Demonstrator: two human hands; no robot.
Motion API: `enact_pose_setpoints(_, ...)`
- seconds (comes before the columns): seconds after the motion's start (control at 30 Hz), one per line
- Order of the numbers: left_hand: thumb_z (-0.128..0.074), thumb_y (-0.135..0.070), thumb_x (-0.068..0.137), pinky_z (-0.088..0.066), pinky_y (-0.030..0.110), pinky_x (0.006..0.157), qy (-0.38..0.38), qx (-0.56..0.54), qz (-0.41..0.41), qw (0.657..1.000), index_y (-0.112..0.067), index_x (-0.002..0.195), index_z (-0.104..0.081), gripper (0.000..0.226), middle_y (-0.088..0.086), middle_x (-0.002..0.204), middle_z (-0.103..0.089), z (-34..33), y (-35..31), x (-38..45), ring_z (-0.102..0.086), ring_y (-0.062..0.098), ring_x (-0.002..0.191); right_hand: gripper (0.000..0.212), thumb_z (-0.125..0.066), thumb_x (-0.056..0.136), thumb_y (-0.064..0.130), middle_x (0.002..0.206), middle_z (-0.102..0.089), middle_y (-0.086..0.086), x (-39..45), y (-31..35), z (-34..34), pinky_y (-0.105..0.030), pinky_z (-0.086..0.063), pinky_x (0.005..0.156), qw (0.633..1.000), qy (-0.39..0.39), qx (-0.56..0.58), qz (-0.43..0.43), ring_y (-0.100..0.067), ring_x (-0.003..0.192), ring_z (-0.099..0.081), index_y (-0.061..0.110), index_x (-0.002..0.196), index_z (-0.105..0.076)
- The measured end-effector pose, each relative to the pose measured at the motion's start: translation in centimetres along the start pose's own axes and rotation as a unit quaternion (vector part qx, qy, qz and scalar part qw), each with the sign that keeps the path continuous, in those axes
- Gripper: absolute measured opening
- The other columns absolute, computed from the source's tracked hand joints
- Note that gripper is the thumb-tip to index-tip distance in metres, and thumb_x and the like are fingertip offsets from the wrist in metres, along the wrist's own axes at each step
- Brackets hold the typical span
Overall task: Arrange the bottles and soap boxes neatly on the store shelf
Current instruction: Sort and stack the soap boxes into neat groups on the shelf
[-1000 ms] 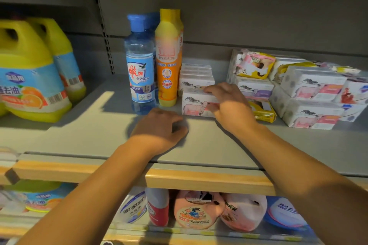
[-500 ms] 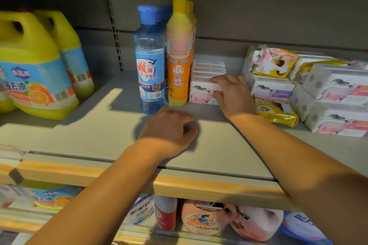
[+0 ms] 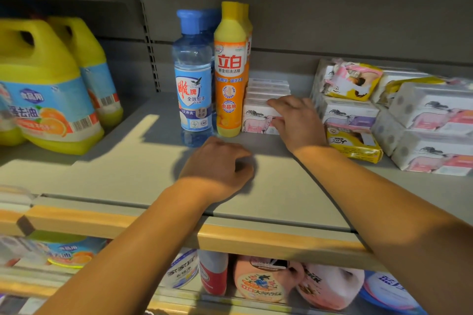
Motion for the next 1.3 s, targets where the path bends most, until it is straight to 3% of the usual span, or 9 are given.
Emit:
enact_pose_setpoints(0.3, -0.054, -0.041, 0.087, -0.048, 0.030, 0.078, -0.009, -0.009, -0.003, 1.000, -0.028, 0.100, -0.070, 0.025, -0.002, 0.100, -0.071, 0.3, -0.1, 0.0, -0.056, 0.023, 0.102, 0.055, -0.058, 0.093, 0.027, 0.145, -0.044, -0.002, -1.1, -0.6, 1.7, -0.038, -0.038, 0.106, 0.998, 0.058, 0.014, -0.018, -0.027, 0.132, -0.039, 0.025, 0.145, -0.041)
enact_pose_setpoints(0.47, -0.053, -0.041, 0.087, -0.050, 0.030, 0.077, 0.008, -0.022, 0.005, 1.000, -0.030, 0.097, -0.070, 0.022, -0.005, 0.098, -0.070, 0.1, 0.0, 0.2, -0.059, 0.020, 0.099, 0.049, -0.058, 0.090, 0.043, 0.139, -0.047, -0.004, -4.5, -6.8, 5.1, -0.039, -0.042, 0.099, 0.990, 0.045, -0.011, -0.131, -0.029, 0.126, -0.046, 0.024, 0.135, -0.051)
enact_pose_setpoints(0.57, -0.055, -0.041, 0.087, -0.052, 0.033, 0.082, 0.010, -0.020, 0.013, 1.000, -0.030, 0.102, -0.071, 0.025, -0.003, 0.104, -0.071, 0.2, 0.0, 0.1, -0.059, 0.021, 0.104, 0.061, -0.050, 0.087, 0.060, 0.144, -0.046, -0.006, -6.8, -10.9, 5.1, -0.040, -0.042, 0.102, 0.960, 0.143, -0.086, -0.224, -0.031, 0.129, -0.045, 0.027, 0.138, -0.047)
enact_pose_setpoints(0.73, -0.055, -0.042, 0.088, -0.051, 0.034, 0.086, 0.029, -0.019, 0.028, 0.999, -0.033, 0.108, -0.070, 0.027, -0.001, 0.111, -0.069, 0.2, 0.1, 0.1, -0.057, 0.023, 0.111, 0.066, -0.065, 0.080, 0.055, 0.144, -0.045, -0.005, -8.7, -9.4, 4.5, -0.044, -0.038, 0.108, 0.965, 0.208, -0.043, -0.156, -0.030, 0.128, -0.044, 0.041, 0.140, -0.041)
enact_pose_setpoints(0.83, -0.056, -0.043, 0.088, -0.051, 0.034, 0.085, 0.030, -0.023, 0.029, 0.999, -0.033, 0.107, -0.070, 0.026, -0.001, 0.110, -0.069, 0.3, 0.0, 0.0, -0.058, 0.023, 0.109, 0.073, -0.074, 0.074, 0.047, 0.139, -0.042, 0.000, -9.5, -7.3, 5.0, -0.034, -0.030, 0.110, 0.973, 0.202, 0.012, -0.110, -0.026, 0.130, -0.037, 0.049, 0.140, -0.041)
enact_pose_setpoints(0.9, -0.056, -0.042, 0.089, -0.052, 0.033, 0.083, 0.027, -0.033, 0.025, 0.999, -0.032, 0.106, -0.071, 0.025, -0.003, 0.108, -0.070, 0.5, -0.1, -0.1, -0.060, 0.020, 0.104, 0.073, -0.078, 0.074, 0.037, 0.137, -0.042, 0.002, -9.8, -6.0, 4.9, -0.024, -0.029, 0.104, 0.974, 0.197, 0.071, -0.086, -0.020, 0.128, -0.037, 0.042, 0.140, -0.046)
enact_pose_setpoints(1.0, -0.058, -0.044, 0.088, -0.052, 0.032, 0.084, 0.027, -0.042, 0.027, 0.998, -0.031, 0.112, -0.069, 0.029, -0.003, 0.110, -0.070, 0.6, 0.0, -0.1, -0.061, 0.020, 0.104, 0.066, -0.080, 0.073, 0.027, 0.131, -0.051, 0.004, -9.7, -4.4, 5.2, -0.023, -0.038, 0.100, 0.976, 0.158, 0.137, -0.067, -0.013, 0.120, -0.048, 0.031, 0.135, -0.057)
enact_pose_setpoints(1.17, -0.071, -0.052, 0.077, -0.044, 0.027, 0.095, 0.014, -0.118, 0.018, 0.993, -0.038, 0.138, -0.047, 0.067, -0.010, 0.134, -0.058, 1.2, -0.5, -0.4, -0.055, 0.013, 0.120, 0.035, -0.063, 0.067, 0.056, 0.080, -0.070, 0.014, -9.4, -2.8, 6.3, -0.014, -0.048, 0.061, 0.933, 0.076, 0.318, -0.148, -0.001, 0.075, -0.064, 0.033, 0.091, -0.074)
enact_pose_setpoints(1.3, -0.074, -0.057, 0.072, -0.050, 0.025, 0.092, 0.019, -0.212, -0.011, 0.977, -0.040, 0.129, -0.053, 0.063, -0.020, 0.119, -0.065, 1.8, -1.7, -0.9, -0.062, 0.000, 0.106, 0.049, -0.052, 0.072, 0.069, 0.075, -0.075, 0.003, -9.6, -0.3, 4.1, -0.022, -0.051, 0.060, 0.870, 0.108, 0.433, -0.210, -0.009, 0.071, -0.071, 0.025, 0.077, -0.074)
Point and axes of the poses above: each hand's wrist, its own x-axis towards the middle knuckle, its own z-axis out of the back of the hand, y = z × x, the point moved 9 cm from there along x, towards the middle knuckle
